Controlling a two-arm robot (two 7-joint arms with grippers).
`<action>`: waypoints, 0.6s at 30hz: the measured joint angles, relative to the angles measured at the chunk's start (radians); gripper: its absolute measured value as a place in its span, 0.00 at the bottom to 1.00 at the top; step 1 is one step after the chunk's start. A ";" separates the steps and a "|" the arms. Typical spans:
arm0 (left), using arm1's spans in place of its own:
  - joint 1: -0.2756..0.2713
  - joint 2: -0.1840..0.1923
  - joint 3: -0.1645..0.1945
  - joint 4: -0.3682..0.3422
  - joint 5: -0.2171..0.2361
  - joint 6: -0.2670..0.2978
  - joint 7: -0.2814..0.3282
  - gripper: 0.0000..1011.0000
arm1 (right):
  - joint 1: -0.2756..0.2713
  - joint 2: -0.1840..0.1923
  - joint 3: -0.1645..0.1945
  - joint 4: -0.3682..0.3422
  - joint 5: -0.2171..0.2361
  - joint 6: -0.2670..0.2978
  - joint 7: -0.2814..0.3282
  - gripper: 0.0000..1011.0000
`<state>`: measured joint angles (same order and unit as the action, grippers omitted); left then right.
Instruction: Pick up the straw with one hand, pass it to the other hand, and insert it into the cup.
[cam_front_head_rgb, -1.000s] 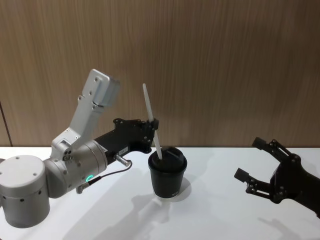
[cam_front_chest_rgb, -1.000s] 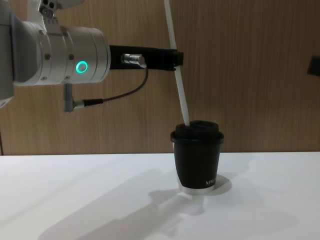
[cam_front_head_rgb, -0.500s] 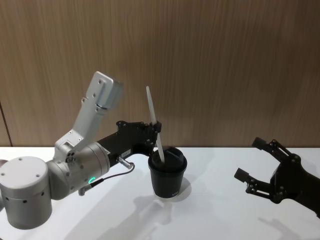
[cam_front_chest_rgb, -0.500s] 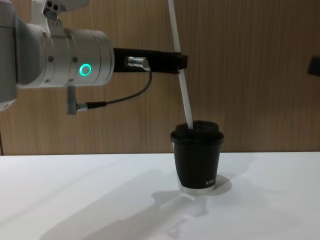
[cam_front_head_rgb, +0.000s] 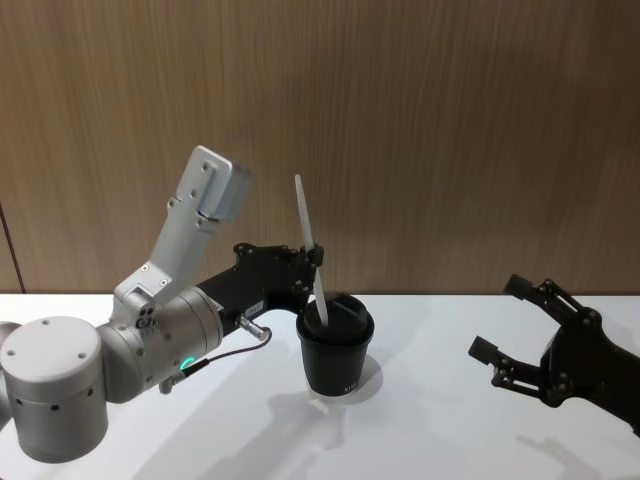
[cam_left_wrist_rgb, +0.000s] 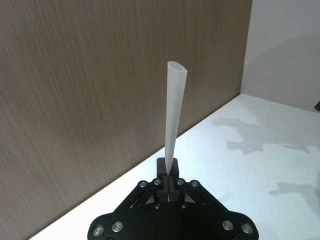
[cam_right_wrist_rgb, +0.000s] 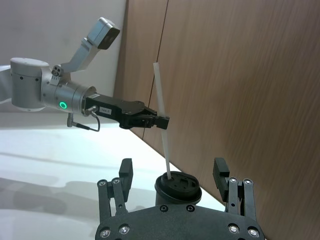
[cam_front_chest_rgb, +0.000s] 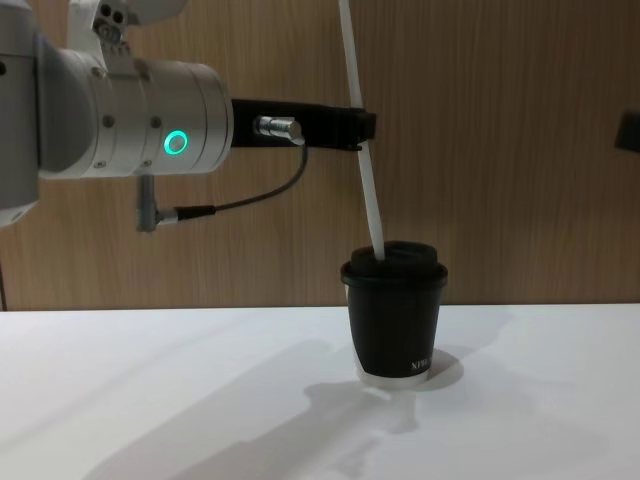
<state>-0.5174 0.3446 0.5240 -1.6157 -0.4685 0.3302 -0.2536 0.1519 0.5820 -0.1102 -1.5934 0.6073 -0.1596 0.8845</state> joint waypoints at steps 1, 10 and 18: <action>0.001 -0.002 -0.001 -0.001 0.001 0.001 0.001 0.01 | 0.000 0.000 0.000 0.000 0.000 0.000 0.000 0.99; 0.008 -0.008 -0.006 -0.001 0.008 0.005 0.004 0.01 | 0.000 0.000 0.000 0.000 0.000 0.000 0.000 0.99; 0.011 -0.016 -0.010 0.006 0.010 0.015 0.003 0.01 | 0.000 0.000 0.000 0.000 0.000 0.000 0.000 0.99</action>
<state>-0.5064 0.3283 0.5144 -1.6095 -0.4582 0.3453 -0.2508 0.1519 0.5819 -0.1102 -1.5934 0.6072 -0.1596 0.8845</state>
